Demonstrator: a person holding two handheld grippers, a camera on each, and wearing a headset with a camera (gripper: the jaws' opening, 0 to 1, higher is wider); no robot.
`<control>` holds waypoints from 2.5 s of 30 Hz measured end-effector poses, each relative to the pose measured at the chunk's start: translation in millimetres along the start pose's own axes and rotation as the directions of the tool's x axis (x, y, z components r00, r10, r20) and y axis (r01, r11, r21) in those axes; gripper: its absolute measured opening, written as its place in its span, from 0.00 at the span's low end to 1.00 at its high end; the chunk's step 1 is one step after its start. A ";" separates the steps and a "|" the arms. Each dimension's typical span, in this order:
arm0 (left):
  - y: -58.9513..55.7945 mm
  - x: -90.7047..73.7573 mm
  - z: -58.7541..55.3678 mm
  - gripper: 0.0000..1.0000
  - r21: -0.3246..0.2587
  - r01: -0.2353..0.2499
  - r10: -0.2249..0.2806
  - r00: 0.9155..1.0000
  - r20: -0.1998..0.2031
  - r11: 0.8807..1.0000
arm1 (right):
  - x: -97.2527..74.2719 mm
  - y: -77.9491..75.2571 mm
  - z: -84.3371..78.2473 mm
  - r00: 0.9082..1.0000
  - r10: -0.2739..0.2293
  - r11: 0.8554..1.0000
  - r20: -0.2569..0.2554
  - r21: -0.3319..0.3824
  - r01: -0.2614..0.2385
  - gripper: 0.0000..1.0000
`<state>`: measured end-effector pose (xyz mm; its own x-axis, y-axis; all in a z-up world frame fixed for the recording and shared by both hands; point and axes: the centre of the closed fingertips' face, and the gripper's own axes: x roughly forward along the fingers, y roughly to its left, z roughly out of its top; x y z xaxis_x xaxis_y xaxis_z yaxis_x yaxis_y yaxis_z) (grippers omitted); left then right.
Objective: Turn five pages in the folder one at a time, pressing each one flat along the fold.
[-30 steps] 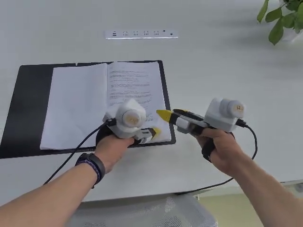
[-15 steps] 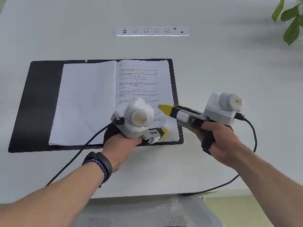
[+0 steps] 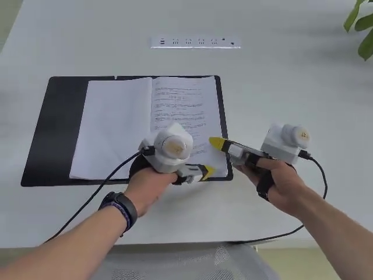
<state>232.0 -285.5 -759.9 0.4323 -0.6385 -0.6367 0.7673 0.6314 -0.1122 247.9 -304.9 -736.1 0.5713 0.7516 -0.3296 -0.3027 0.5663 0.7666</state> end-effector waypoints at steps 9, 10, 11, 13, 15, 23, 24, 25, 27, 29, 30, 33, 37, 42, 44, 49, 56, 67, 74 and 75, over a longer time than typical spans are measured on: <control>8.2 -17.8 2.6 0.72 -0.016 -0.009 0.009 1.000 0.024 1.000 | 0.9 8.7 -5.7 1.000 0.004 1.000 -0.003 0.009 -0.004 0.00; 8.8 -19.5 2.8 0.72 -0.019 -0.009 0.010 1.000 0.026 1.000 | 1.5 9.9 -5.3 1.000 0.006 1.000 -0.003 0.008 -0.006 0.00; 9.4 -22.2 2.6 0.72 -0.016 -0.011 0.012 1.000 0.027 1.000 | 2.0 10.9 -4.6 1.000 0.006 1.000 -0.002 0.007 -0.006 0.00; 10.1 -26.4 1.5 0.72 -0.011 -0.009 0.009 1.000 0.025 1.000 | 3.2 13.3 -2.9 1.000 0.006 1.000 0.002 0.012 -0.006 0.00; 8.9 -31.6 0.4 0.72 -0.003 -0.006 0.006 1.000 0.017 1.000 | 4.3 17.0 -0.6 1.000 0.007 1.000 0.009 0.023 -0.007 0.00; 15.2 -54.3 -3.0 0.73 0.000 -0.024 0.024 0.999 0.045 1.000 | 12.6 36.4 2.8 1.000 0.024 1.000 0.014 0.011 -0.024 0.00; 17.4 -57.6 -3.6 0.73 -0.004 -0.027 0.028 0.998 0.049 1.000 | 13.5 38.7 3.3 1.000 0.026 1.000 0.016 0.010 -0.026 0.00; 19.1 -60.0 -3.9 0.73 -0.006 -0.031 0.031 0.998 0.052 1.000 | 15.0 42.2 4.3 0.999 0.029 1.000 0.018 0.009 -0.030 0.00; 23.1 -66.6 -4.4 0.72 -0.010 -0.040 0.041 0.998 0.057 0.999 | 17.5 48.1 6.1 0.999 0.038 0.999 0.025 0.008 -0.038 0.00; 27.9 -73.2 -5.0 0.72 -0.023 -0.049 0.051 0.996 0.067 0.999 | 20.7 54.8 7.6 0.999 0.047 0.999 0.028 0.003 -0.047 0.00; 29.8 -76.0 -5.5 0.72 -0.026 -0.054 0.055 0.996 0.070 0.998 | 22.0 57.7 8.0 0.998 0.050 0.999 0.027 0.001 -0.050 0.00; 38.0 -86.8 -8.8 0.72 -0.046 -0.069 0.073 0.994 0.082 0.997 | 26.9 70.3 9.2 0.997 0.069 0.997 0.026 -0.018 -0.069 0.00; 45.7 -98.0 -12.0 0.72 -0.063 -0.082 0.088 0.992 0.092 0.995 | 33.0 81.7 9.9 0.996 0.086 0.996 0.028 -0.034 -0.085 0.00; 53.6 -111.3 -15.4 0.72 -0.080 -0.101 0.109 0.989 0.104 0.992 | 42.9 98.5 6.8 0.994 0.110 0.993 0.020 -0.052 -0.108 0.00; 56.0 -117.0 -17.2 0.72 -0.084 -0.107 0.116 0.987 0.109 0.991 | 47.8 105.2 4.7 0.993 0.120 0.991 0.012 -0.060 -0.119 0.00; 63.8 -129.9 -25.6 0.72 -0.093 -0.122 0.132 0.985 0.109 0.988 | 59.5 119.9 1.1 0.990 0.141 0.987 -0.001 -0.072 -0.141 0.00; 77.1 -150.5 -33.0 0.73 -0.100 -0.143 0.154 0.982 0.113 0.985 | 74.8 131.7 -1.0 0.985 0.172 0.980 -0.021 -0.096 -0.173 0.00; 96.0 -179.1 -44.1 0.73 -0.119 -0.172 0.187 0.974 0.125 0.978 | 99.6 149.3 -11.2 0.977 0.205 0.971 -0.055 -0.112 -0.210 0.00; 107.8 -204.0 -54.3 0.73 -0.169 -0.190 0.215 0.966 0.143 0.967 | 119.5 166.5 -21.0 0.969 0.230 0.963 -0.092 -0.119 -0.240 0.00; 109.6 -206.8 -55.9 0.73 -0.177 -0.192 0.218 0.965 0.146 0.965 | 122.0 168.5 -22.5 0.968 0.232 0.963 -0.096 -0.119 -0.243 0.00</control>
<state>200.1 -59.7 -683.1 0.6536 -0.5425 -0.5278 0.5742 0.8097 -0.1213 249.5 -110.2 -659.5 0.4092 0.8916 -0.1941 -0.5210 0.4029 0.7525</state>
